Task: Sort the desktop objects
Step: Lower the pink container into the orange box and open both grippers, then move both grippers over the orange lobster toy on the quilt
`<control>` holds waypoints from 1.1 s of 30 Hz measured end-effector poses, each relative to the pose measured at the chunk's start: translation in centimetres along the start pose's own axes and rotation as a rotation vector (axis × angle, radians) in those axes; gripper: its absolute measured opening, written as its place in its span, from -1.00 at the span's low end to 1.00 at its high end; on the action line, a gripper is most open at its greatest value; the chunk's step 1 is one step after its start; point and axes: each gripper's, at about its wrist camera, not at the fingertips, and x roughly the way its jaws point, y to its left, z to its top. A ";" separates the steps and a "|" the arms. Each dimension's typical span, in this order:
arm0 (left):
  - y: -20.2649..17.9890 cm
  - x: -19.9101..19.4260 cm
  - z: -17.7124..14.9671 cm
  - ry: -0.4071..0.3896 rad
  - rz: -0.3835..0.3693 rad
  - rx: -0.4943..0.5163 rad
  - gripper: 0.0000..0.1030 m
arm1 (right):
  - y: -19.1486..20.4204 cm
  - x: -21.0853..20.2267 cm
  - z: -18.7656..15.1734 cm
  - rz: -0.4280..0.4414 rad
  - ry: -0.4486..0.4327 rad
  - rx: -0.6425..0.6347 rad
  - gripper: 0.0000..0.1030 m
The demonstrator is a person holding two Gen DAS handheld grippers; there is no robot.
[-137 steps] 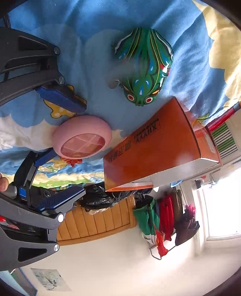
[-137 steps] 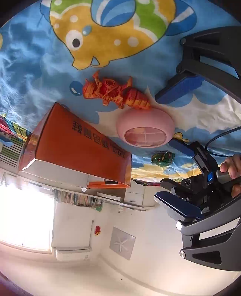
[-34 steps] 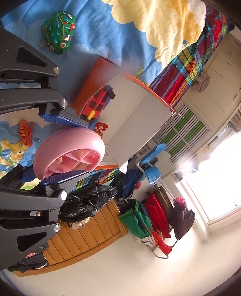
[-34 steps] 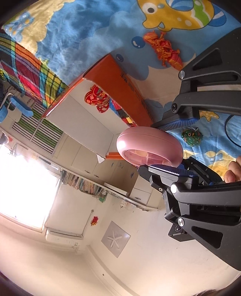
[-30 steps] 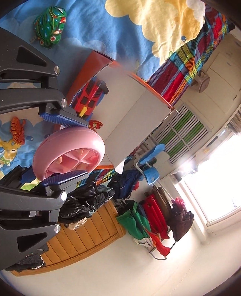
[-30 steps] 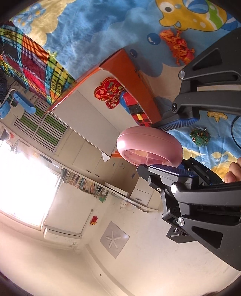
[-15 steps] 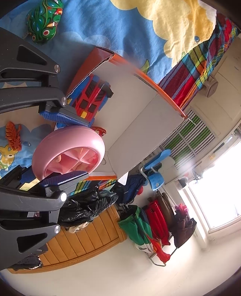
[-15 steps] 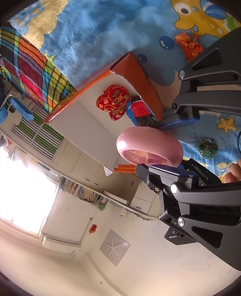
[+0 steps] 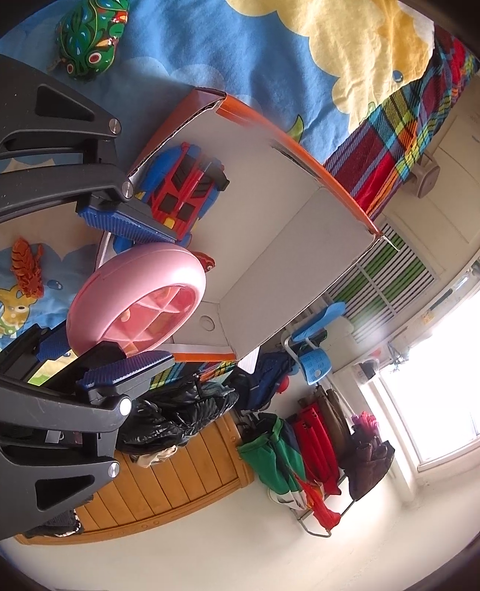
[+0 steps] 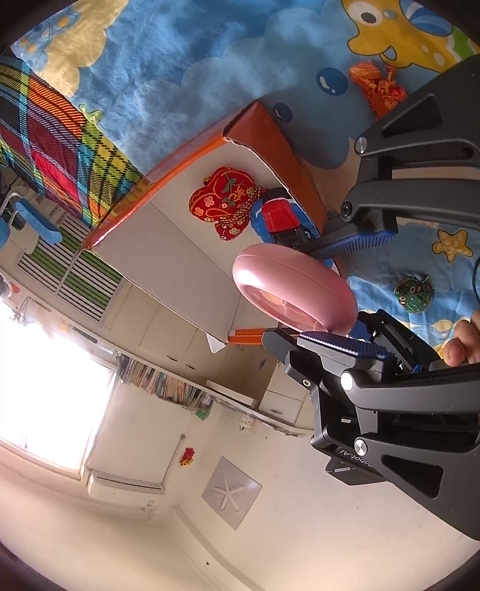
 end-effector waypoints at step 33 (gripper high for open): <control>1.9 -10.9 -5.6 0.103 0.178 0.243 0.22 | -0.6 -7.8 -4.2 -0.271 0.012 -0.048 0.52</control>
